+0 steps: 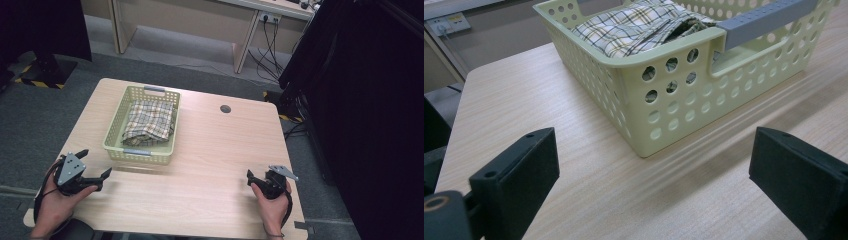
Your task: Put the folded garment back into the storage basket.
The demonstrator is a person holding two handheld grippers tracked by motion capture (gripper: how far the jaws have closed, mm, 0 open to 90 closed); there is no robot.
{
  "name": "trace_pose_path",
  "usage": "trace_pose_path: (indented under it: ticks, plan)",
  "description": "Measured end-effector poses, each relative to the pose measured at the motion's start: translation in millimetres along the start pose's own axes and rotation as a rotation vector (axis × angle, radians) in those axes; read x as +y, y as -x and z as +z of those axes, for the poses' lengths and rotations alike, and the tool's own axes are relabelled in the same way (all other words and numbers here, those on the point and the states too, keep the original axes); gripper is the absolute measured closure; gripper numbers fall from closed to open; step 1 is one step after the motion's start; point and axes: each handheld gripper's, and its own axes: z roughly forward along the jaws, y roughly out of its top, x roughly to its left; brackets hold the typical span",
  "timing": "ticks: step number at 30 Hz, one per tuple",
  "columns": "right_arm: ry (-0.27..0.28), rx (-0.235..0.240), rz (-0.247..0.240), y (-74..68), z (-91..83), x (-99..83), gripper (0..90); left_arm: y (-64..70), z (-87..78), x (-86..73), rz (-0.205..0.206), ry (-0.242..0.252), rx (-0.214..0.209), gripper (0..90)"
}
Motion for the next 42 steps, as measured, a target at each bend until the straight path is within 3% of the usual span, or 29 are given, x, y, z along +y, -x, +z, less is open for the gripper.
trace_pose_path:
  ticks: [42]
  plan:
    - [0.023, -0.036, 0.035, 15.6, -0.2, -8.5, 14.2, 0.2, 0.0, 0.0, 0.004, -0.001, -0.001, 5.3]
